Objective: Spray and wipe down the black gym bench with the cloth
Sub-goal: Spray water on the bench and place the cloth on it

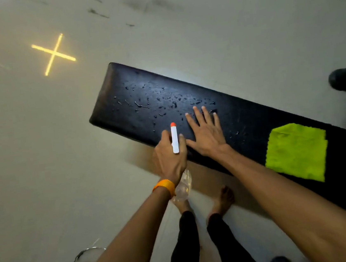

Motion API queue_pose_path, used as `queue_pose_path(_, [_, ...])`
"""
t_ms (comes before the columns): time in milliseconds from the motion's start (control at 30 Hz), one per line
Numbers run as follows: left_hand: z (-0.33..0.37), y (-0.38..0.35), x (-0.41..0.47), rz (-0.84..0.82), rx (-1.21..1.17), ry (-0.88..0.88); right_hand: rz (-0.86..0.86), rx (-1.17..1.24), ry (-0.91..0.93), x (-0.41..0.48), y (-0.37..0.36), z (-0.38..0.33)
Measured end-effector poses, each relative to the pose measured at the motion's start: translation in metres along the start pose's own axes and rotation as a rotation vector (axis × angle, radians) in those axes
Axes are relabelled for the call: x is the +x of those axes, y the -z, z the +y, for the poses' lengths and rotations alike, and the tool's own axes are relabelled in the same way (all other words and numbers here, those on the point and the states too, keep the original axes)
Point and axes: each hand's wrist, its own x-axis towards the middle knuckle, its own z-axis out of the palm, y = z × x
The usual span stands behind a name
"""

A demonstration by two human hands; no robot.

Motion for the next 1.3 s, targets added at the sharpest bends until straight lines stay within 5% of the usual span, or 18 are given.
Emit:
queue_pose_path(367, [-0.070, 0.035, 0.050, 0.159, -0.064, 0.222, 0.040, -0.138, -0.022, 0.014, -0.023, -0.014])
queue_pose_path(567, [-0.075, 0.038, 0.061, 0.152, -0.067, 0.192, 0.025, -0.176, -0.031, 0.019, -0.024, -0.016])
queue_pose_path(1300, [-0.062, -0.015, -0.002, -0.149, -0.026, -0.003, 0.093, -0.220, -0.053, -0.032, -0.031, 0.045])
